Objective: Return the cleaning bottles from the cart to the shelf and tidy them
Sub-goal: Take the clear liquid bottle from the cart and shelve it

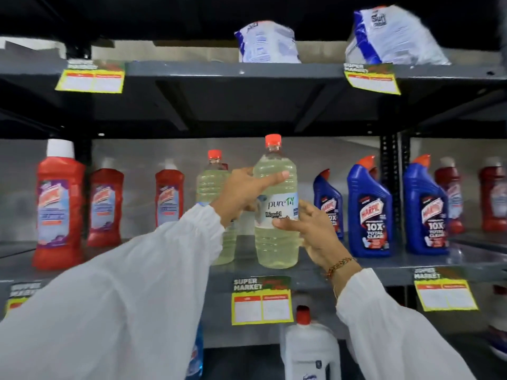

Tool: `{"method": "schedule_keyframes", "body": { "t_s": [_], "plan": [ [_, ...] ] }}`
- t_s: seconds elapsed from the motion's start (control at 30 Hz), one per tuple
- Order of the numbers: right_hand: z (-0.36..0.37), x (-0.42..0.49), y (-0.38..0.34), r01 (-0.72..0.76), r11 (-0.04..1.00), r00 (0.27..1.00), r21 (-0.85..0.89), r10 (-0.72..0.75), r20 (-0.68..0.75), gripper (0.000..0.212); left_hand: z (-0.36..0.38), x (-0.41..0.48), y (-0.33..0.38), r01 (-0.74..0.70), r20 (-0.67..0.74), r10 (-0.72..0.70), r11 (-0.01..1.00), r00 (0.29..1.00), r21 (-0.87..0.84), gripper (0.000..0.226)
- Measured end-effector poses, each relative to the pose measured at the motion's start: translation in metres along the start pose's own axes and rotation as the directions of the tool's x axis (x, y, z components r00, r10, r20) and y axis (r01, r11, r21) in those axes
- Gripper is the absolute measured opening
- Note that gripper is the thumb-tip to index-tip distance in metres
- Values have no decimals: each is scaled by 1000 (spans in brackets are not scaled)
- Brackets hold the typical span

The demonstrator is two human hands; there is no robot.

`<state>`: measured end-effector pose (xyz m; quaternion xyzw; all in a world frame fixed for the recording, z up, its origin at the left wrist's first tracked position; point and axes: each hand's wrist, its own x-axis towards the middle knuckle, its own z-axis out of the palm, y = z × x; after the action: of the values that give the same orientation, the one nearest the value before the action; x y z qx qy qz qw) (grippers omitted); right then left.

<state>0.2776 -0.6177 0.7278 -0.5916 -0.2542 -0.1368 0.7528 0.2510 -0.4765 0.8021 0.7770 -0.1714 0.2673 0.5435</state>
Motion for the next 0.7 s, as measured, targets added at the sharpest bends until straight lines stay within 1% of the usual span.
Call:
{"method": "schedule_keyframes", "body": {
  "t_s": [0.03, 0.1, 0.2, 0.23, 0.3, 0.37, 0.4, 0.43, 0.47, 0.5, 0.53, 0.57, 0.6, 0.63, 0.67, 0.7],
  "plan": [
    [-5, 3, 3, -26, 1000, 1000, -13, 26, -16, 59, 7, 6, -5, -1, 3, 1, 1000, 1000, 6, 29],
    [-11, 9, 9, -62, 998, 998, -21, 62, -23, 56, 16, 17, -15, -5, 21, 5, 1000, 1000, 12, 29],
    [-16, 18, 14, -89, 996, 996, -10, 89, -26, 61, 21, 30, -26, 10, 76, -8, 1000, 997, -28, 24],
    [-17, 21, 16, -100, 995, 995, -8, 99, -28, 62, 22, 35, -30, 22, 91, -18, 999, 996, -41, 26],
    [-18, 24, 19, -113, 993, 993, -17, 112, -25, 57, 23, 39, -34, 39, 107, -33, 998, 994, -55, 33],
    [-18, 24, 20, -117, 993, 993, -19, 116, -11, 53, 25, 40, -37, 40, 91, -33, 996, 995, -76, 48],
    [-18, 23, 20, -116, 993, 993, -19, 116, 3, 54, 26, 40, -39, 49, 89, -41, 994, 995, -95, 53],
    [-18, 23, 20, -107, 994, 994, -28, 107, 7, 58, 27, 37, -40, 53, 101, -42, 993, 994, -108, 50],
    [-15, 20, 19, -83, 995, 997, -62, 83, -2, 63, 28, 30, -39, 45, 118, -30, 991, 993, -123, 41],
    [-11, 17, 18, -33, 990, 999, -136, 29, -34, 69, 28, 24, -41, 35, 118, -19, 990, 993, -139, 34],
    [-3, 12, 19, 50, 965, 994, -259, -74, -82, 71, 27, 17, -45, 19, 83, -7, 989, 996, -144, 37],
    [8, 6, 22, 153, 904, 966, -400, -221, -130, 68, 22, 9, -49, -11, 1, 11, 991, 1000, -136, 46],
    [21, -3, 29, 242, 808, 911, -537, -380, -161, 63, 12, -2, -55, -61, -122, 44, 988, 992, -142, 52],
    [37, -13, 39, 291, 689, 835, -663, -522, -175, 61, -3, -15, -63, -134, -249, 88, 976, 964, -172, 47],
    [56, -25, 51, 304, 582, 757, -754, -628, -180, 60, -22, -30, -73, -215, -359, 128, 952, 925, -216, 33],
    [79, -38, 65, 330, 503, 689, -798, -707, -160, 56, -44, -50, -83, -274, -450, 144, 932, 881, -238, 18]
  ]
}}
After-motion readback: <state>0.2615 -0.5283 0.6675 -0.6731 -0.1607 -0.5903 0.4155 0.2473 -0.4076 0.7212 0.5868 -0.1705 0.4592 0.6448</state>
